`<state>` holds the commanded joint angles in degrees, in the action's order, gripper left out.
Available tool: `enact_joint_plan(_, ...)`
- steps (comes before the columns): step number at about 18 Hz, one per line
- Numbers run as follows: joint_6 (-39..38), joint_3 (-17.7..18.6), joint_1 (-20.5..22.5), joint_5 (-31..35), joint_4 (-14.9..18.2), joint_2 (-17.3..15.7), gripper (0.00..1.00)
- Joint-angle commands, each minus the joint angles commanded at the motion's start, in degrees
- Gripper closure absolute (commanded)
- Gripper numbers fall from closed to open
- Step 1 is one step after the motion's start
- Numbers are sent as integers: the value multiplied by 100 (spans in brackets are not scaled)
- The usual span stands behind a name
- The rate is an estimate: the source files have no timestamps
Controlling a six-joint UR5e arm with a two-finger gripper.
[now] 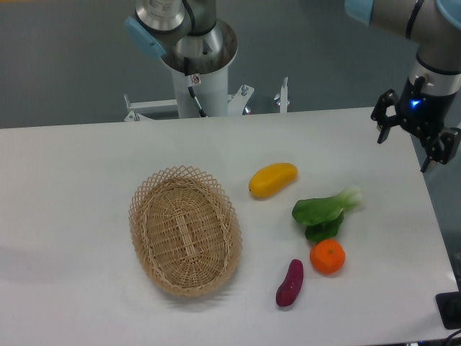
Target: Place the green vegetable on the table
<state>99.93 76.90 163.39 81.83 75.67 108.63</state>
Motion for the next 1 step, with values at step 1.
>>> enact_joint_plan(1, 0, 0, 0, -26, -9, 0, 0)
